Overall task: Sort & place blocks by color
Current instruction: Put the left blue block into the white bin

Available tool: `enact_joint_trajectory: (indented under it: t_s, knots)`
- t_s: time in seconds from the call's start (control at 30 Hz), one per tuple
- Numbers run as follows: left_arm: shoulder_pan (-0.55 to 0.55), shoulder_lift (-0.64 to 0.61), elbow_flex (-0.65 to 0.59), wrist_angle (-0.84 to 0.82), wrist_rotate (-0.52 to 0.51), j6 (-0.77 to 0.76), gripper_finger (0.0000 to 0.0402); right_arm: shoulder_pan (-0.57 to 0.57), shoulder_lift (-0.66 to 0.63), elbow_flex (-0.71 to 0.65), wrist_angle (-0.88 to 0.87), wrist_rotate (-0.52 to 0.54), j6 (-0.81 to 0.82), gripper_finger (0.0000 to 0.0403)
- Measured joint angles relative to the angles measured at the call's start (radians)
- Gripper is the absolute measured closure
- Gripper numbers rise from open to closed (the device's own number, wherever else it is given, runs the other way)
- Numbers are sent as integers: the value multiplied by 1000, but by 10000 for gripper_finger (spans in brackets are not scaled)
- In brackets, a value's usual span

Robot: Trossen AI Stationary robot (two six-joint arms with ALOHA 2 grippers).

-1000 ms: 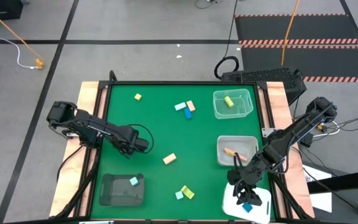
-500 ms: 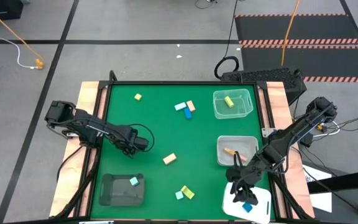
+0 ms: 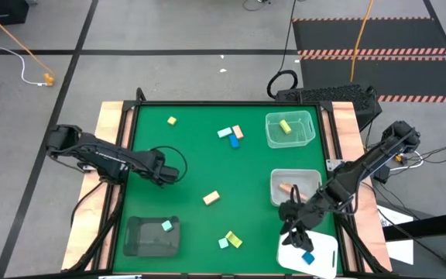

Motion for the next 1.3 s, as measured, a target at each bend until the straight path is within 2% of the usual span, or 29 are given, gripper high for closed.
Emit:
enact_joint_trajectory:
  t_s: [0.2, 0.43, 0.6, 0.73, 0.93, 1.13, 1.3]
  knots:
    - [41, 0, -15, 90, 1, -17, 176, -32, 0, 0, 0, 0, -51, 218]
    - [100, -4, -114, 148, 32, -108, 176, -53, 0, 0, -1, -2, -95, 218]
    - [110, -7, -146, 232, 30, -35, 177, -59, 0, 0, -2, -3, -111, 218]
    - [129, -6, -145, 238, 40, -31, 190, -59, 0, 0, -5, -3, -143, 218]
    - [145, -25, -146, 220, 69, -47, 271, -63, 0, 0, -12, -4, -169, 218]
    - [144, -103, -94, 266, 88, -11, 271, -95, 0, 0, 2, -4, -147, 218]
    - [145, -206, -6, 353, 32, 67, 271, -154, -10, 0, 10, -4, -142, 218]
